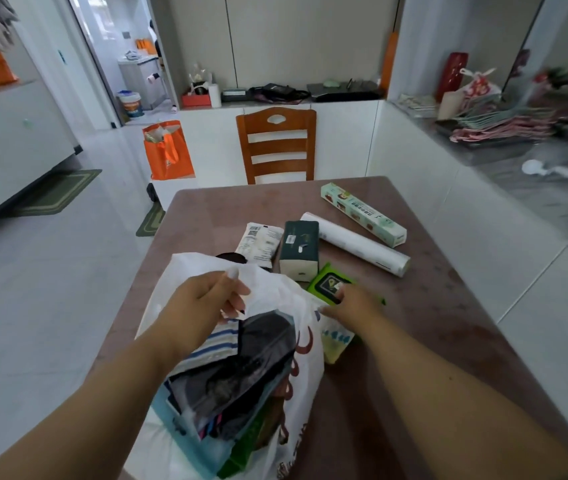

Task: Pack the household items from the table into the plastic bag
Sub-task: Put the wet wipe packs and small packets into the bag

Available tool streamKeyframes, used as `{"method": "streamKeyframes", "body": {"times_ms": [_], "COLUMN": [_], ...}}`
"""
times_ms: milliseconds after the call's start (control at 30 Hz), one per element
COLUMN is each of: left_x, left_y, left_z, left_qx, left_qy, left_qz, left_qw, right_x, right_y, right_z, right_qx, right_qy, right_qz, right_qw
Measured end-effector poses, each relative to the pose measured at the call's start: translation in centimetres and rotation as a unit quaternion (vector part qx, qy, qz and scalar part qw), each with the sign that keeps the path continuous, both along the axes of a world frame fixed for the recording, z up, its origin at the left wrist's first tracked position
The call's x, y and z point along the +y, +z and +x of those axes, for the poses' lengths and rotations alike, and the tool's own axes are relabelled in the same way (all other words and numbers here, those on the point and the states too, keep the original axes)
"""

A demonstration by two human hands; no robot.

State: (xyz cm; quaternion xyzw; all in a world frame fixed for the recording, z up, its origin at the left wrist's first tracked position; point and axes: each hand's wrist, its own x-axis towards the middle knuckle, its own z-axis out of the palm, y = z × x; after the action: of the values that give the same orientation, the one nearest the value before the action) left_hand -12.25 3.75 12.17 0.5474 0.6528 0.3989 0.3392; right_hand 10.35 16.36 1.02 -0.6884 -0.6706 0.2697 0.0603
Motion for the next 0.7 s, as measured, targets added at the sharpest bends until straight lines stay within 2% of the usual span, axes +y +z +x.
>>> {"method": "streamKeyframes", "body": {"times_ms": [67,133,367,467,567,633,700], "left_x": [0.8,1.6,4.0,4.9,6.2,7.2,7.8], "left_y": [0.6,1.0,1.5,1.8,2.1,2.2,2.6], "left_z": [1.2,2.1,4.9,6.3,7.7,8.7,9.8], "left_qx": [-0.023,-0.04,-0.086,-0.113,-0.175,-0.203,-0.246], "left_qy": [-0.005,-0.014,-0.01,0.01,0.066,0.116,0.129], "left_qz": [0.0,-0.001,0.001,0.002,-0.014,-0.045,-0.106], "left_qw": [1.0,0.999,0.996,0.994,0.982,0.971,0.955], "right_x": [0.6,1.2,2.2,1.6,1.1,1.0,1.1], "right_y": [-0.5,-0.9,-1.6,-0.7,3.2,6.5,9.4], "right_z": [-0.2,0.0,1.1,1.4,2.6,3.8,4.9], "right_qx": [-0.063,-0.088,-0.056,0.066,0.199,0.304,0.421], "right_qy": [0.039,0.05,0.068,0.008,-0.043,-0.101,-0.138], "right_qz": [-0.021,-0.042,-0.052,-0.024,0.057,0.11,0.127], "right_qw": [0.997,0.994,0.995,0.997,0.977,0.941,0.888]}}
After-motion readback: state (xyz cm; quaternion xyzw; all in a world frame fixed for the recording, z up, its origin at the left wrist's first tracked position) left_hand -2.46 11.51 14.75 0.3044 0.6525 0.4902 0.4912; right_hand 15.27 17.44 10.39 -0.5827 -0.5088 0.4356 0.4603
